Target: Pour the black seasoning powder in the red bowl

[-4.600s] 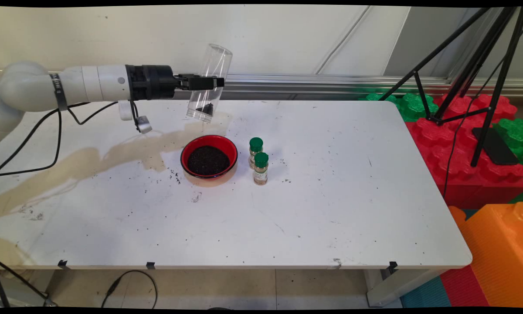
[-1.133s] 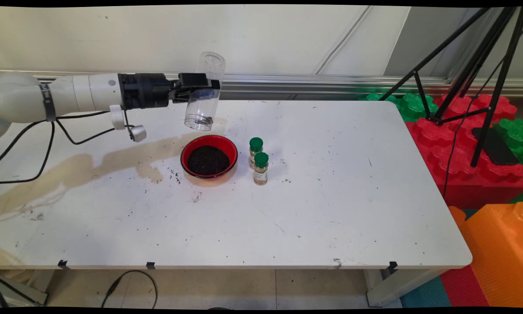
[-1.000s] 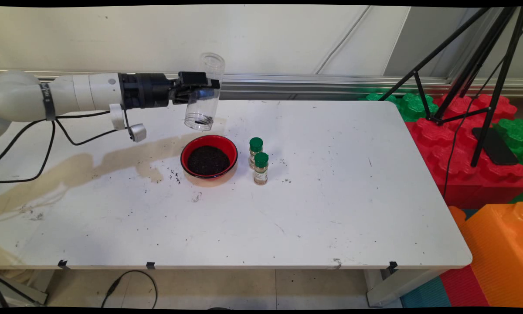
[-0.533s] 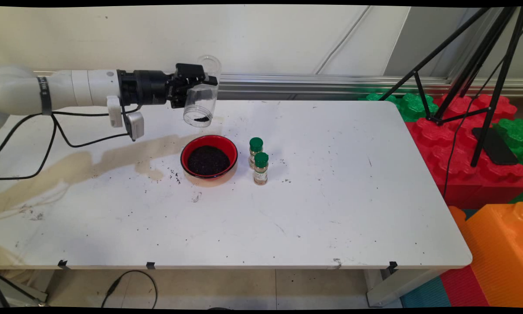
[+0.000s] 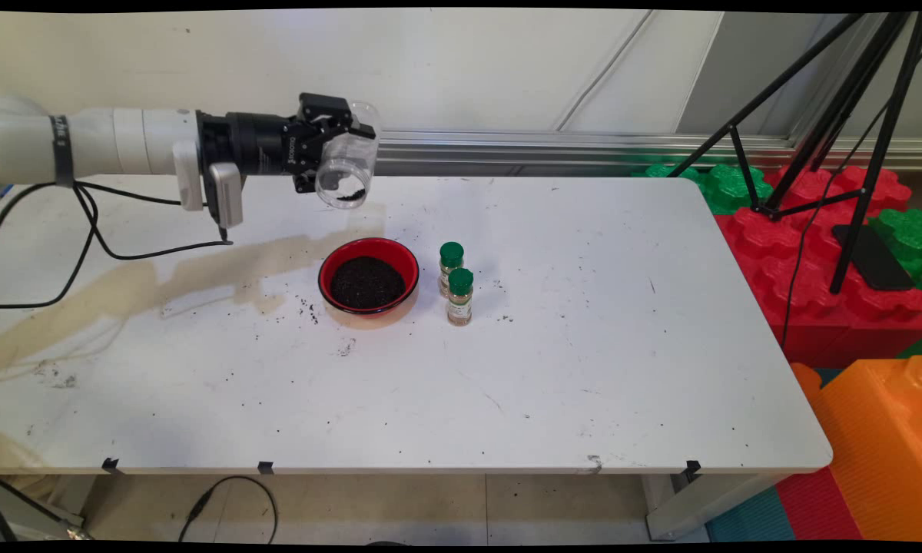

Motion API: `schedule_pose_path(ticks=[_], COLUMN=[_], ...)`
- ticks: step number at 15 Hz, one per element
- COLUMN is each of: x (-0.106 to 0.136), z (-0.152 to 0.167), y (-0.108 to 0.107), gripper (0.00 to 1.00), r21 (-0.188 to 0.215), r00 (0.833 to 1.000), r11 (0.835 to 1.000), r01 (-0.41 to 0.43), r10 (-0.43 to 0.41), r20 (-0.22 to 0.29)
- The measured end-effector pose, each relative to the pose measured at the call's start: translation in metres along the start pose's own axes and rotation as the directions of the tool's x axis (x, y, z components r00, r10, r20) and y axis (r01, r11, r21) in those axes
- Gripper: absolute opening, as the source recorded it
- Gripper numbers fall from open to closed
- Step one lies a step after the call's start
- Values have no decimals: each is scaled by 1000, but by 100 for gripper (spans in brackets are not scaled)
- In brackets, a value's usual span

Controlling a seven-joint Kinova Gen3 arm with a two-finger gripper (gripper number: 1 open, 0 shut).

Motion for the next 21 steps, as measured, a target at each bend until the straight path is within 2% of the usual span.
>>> schedule_pose_path(ticks=[2, 5, 7, 9, 11, 12, 13, 14, 15, 18, 19, 21], x=[-3, -8, -10, -14, -18, -19, -21, -22, -25, -30, -33, -37], z=[-4, -8, -11, -14, -16, -17, -19, -19, -20, -22, -23, -24], y=[-4, -10, -14, -19, -24, -25, -28, -30, -32, -36, -38, -39], gripper=[0, 0, 0, 0, 0, 0, 0, 0, 0, 0, 0, 0], r21=[-7, -19, -28, -42, -61, -67, -73, -78, -85, -94, -99, -102], r00=[995, 974, 953, 911, 857, 838, 807, 785, 743, 659, 618, 551], r11=[995, 974, 952, 911, 856, 837, 805, 783, 741, 655, 614, 547], r01=[95, 226, 303, 411, 513, 543, 588, 617, 666, 749, 783, 831], r10=[-95, -227, -304, -412, -515, -545, -591, -620, -669, -752, -786, -834], r20=[-5, -11, -17, -19, -19, -18, -15, -13, -7, 3, 10, 22])
